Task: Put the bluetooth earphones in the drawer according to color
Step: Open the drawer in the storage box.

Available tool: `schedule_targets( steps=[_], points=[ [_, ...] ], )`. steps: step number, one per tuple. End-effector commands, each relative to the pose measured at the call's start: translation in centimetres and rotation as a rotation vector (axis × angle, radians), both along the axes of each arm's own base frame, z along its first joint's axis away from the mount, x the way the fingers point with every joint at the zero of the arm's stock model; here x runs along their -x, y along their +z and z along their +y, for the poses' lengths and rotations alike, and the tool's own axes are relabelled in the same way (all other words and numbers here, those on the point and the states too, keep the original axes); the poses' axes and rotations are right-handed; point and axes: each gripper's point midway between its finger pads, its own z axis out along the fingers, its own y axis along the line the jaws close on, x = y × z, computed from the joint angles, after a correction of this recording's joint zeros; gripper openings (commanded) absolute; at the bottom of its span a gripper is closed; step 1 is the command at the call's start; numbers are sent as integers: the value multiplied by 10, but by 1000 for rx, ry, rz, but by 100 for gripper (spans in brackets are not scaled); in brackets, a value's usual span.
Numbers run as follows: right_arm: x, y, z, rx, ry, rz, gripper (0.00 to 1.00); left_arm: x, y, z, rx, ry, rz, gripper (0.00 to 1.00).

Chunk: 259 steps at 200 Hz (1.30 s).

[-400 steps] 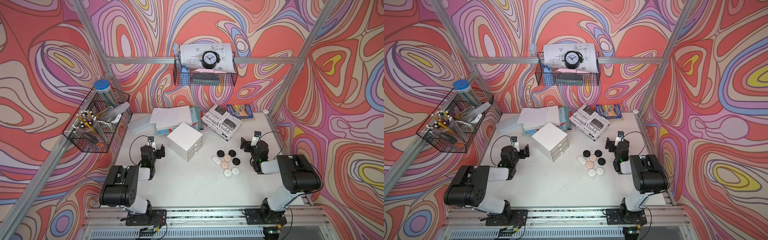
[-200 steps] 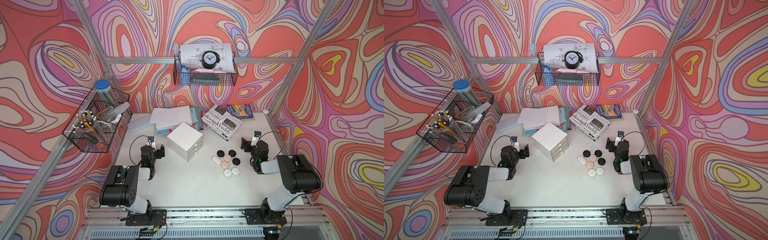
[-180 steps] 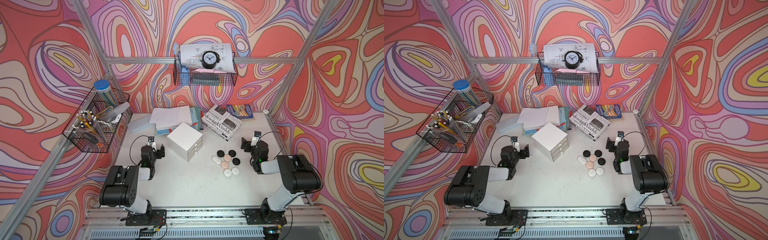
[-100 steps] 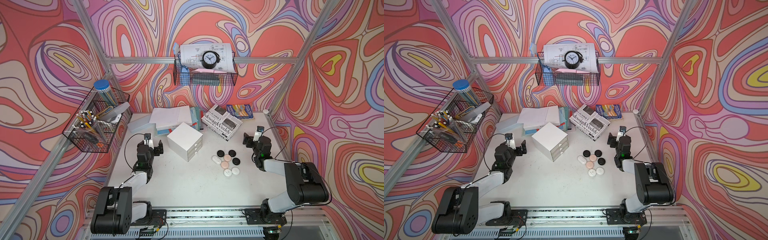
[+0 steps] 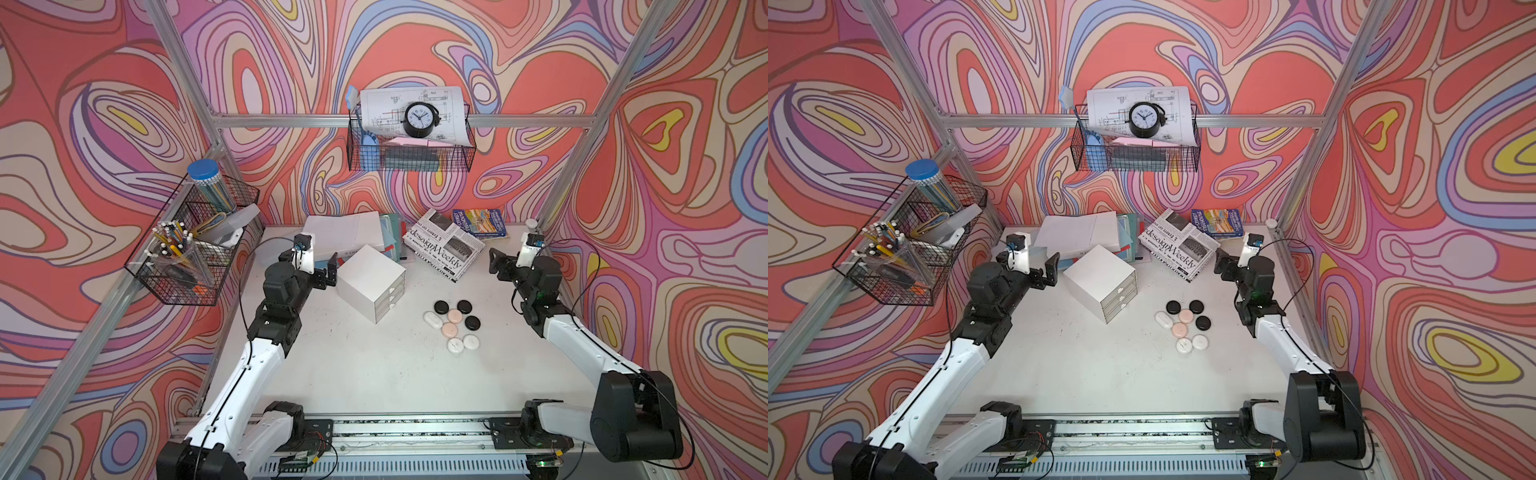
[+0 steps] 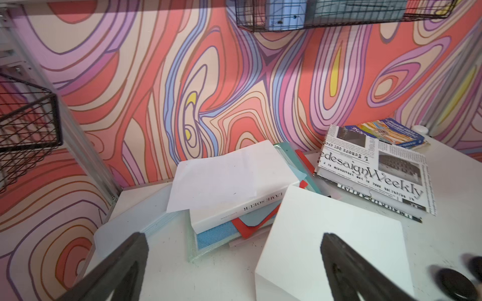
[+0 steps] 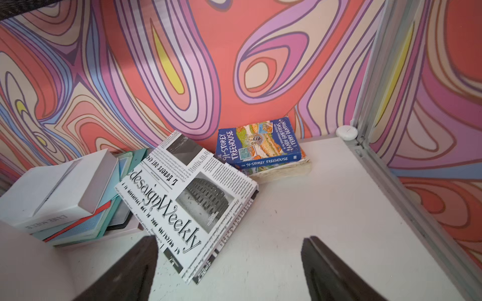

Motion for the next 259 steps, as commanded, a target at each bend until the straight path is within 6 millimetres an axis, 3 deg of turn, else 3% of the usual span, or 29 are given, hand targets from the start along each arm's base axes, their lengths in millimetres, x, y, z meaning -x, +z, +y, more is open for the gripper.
schedule_targets(
  steps=[1, 41, 104, 146, 176, 259],
  points=[
    [10, -4, 14, -113, 60, 61, 88, 10, -17, -20, -30, -122, 141, 99],
    [24, 0, 40, -181, 184, 95, 88, 20, -2, -50, -53, -277, 193, 98],
    [46, 6, 71, -243, 333, 111, 86, 58, -6, -94, -70, -572, 323, 99],
    [55, 1, 100, -339, 406, 154, 86, 67, -29, -123, -60, -717, 436, 98],
    [57, -9, 120, -393, 429, 191, 85, 69, -56, -144, -176, -769, 519, 98],
    [67, -42, 169, -502, 459, 280, 80, 65, -81, -164, -345, -786, 593, 96]
  ],
)
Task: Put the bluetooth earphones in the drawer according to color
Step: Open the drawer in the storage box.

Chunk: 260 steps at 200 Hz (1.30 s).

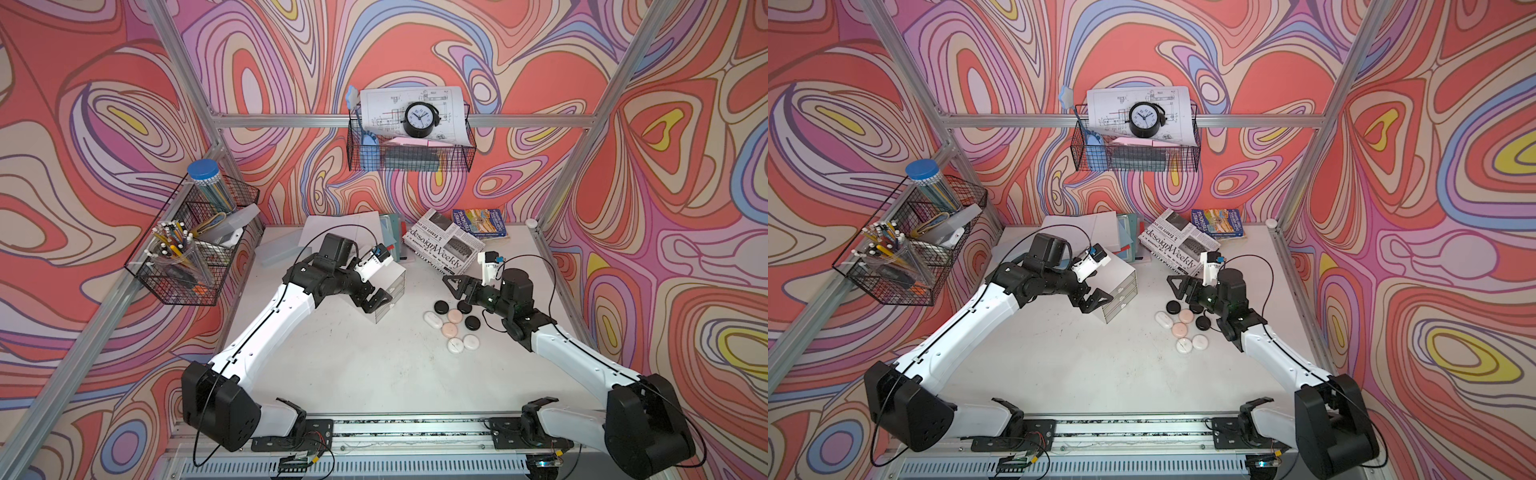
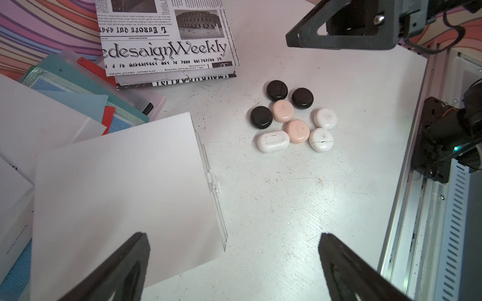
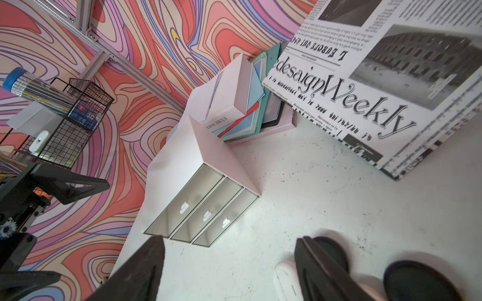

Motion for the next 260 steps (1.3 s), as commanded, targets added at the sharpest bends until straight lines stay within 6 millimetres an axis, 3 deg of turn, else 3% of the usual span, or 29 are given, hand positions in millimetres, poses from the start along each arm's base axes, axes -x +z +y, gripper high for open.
schedule_targets(
  steps=[1, 42, 80, 121, 148, 182, 187, 201, 260],
  points=[
    [-2, -8, 6, -44, -36, 28, 80, 2, -15, -3, -81, -28, 16, 96],
    [-9, -21, 17, -143, -52, 93, 77, -5, -40, 0, -164, -10, 31, 95],
    [-16, -30, 36, -200, -29, 121, 71, -15, -43, 9, -194, 47, -25, 94],
    [-25, -52, 58, -283, 1, 203, 64, -13, -64, 8, -217, 49, 49, 95],
    [-30, -54, 74, -357, 21, 214, 59, -13, -69, 13, -251, 52, 49, 95],
    [-25, -47, 112, -438, 90, 211, 56, -12, -73, 16, -269, 52, 52, 96],
    [-24, -56, 118, -436, 96, 229, 55, -12, -74, 16, -272, 51, 56, 96],
    [-23, -56, 129, -457, 115, 231, 54, -12, -78, 18, -286, 53, 66, 97],
    [-22, -55, 141, -494, 131, 231, 49, -11, -92, 20, -313, 50, 93, 97]
  ],
)
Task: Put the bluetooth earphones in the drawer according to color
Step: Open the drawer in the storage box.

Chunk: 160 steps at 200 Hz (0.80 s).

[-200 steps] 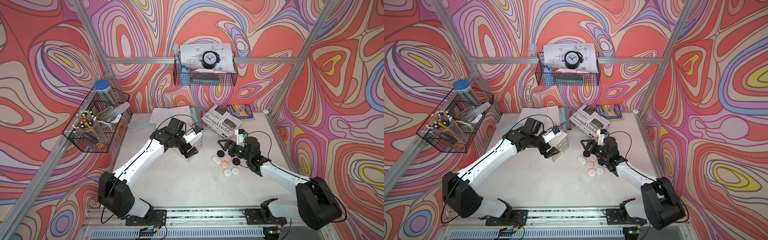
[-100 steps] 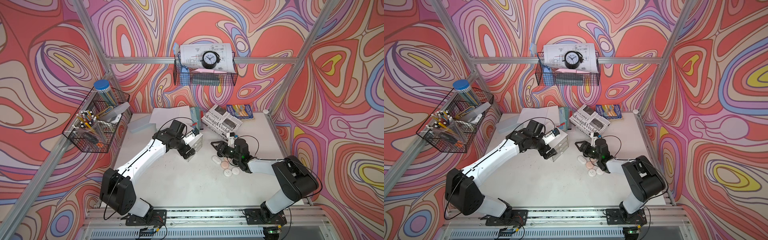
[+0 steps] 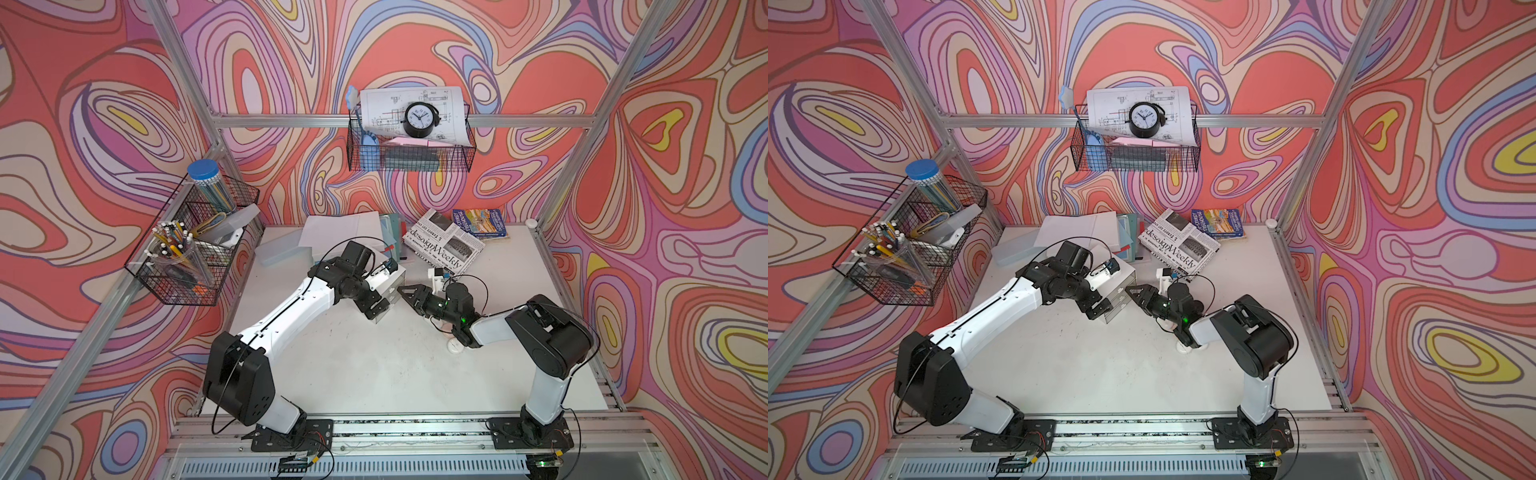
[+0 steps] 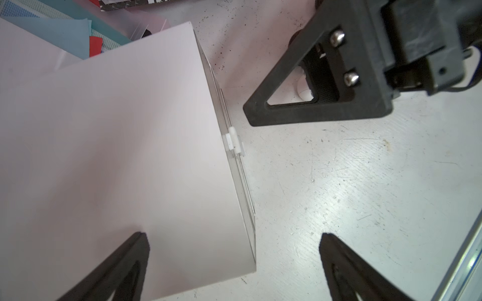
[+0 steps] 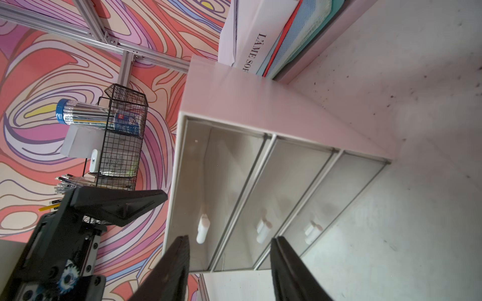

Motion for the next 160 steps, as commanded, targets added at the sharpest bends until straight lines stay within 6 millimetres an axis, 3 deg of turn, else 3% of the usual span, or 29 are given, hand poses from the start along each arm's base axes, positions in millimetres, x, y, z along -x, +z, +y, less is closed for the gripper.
schedule_targets(
  steps=[1, 51, 75, 160],
  points=[
    [-6, 17, 6, -50, -4, -42, 48, 8, -17, 5, -39, -10, 45, 97],
    [-9, 12, 11, -101, 1, -7, 46, 7, -34, 8, -83, -4, 90, 98],
    [-12, 5, 14, -120, 0, 16, 43, 5, -34, 6, -87, -4, 103, 97],
    [-12, 9, 17, -125, 12, 13, 41, 11, -44, 12, -120, -4, 135, 97]
  ],
)
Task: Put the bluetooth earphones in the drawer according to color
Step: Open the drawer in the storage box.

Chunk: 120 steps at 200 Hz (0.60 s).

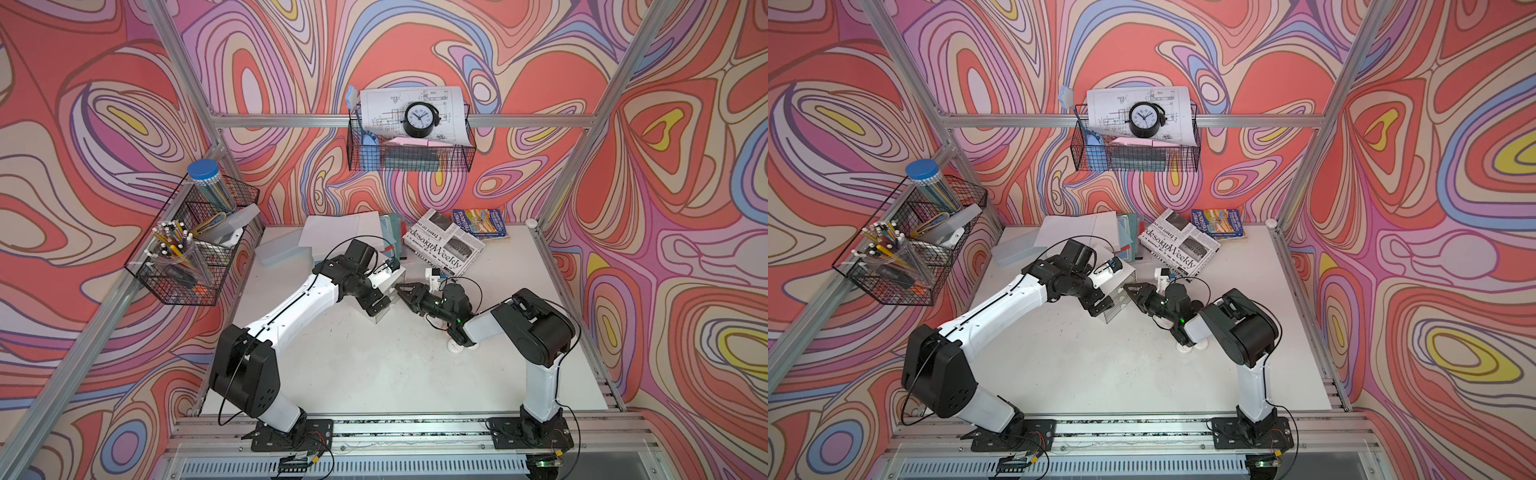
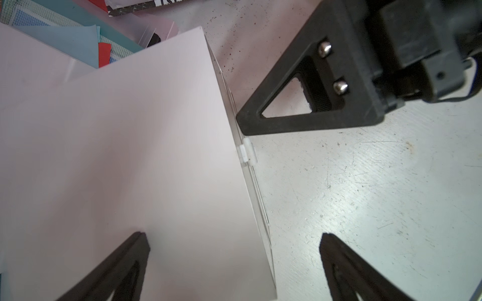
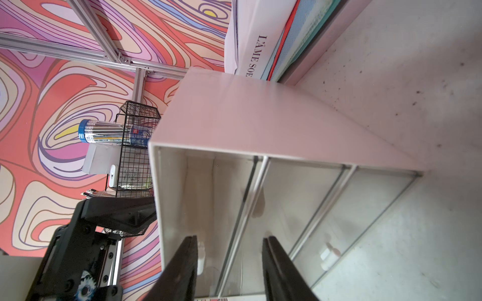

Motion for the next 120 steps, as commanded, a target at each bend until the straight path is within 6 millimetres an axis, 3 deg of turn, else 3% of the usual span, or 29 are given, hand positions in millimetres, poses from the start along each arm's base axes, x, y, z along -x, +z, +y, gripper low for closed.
schedule_targets(
  steps=[1, 120],
  points=[
    [-1, 15, 6, -24, 16, -34, 41, 25, -39, 13, -88, 4, 161, 97],
    [-1, 15, 17, -45, 55, -7, 34, 29, -48, 17, -107, 24, 202, 97]
  ],
)
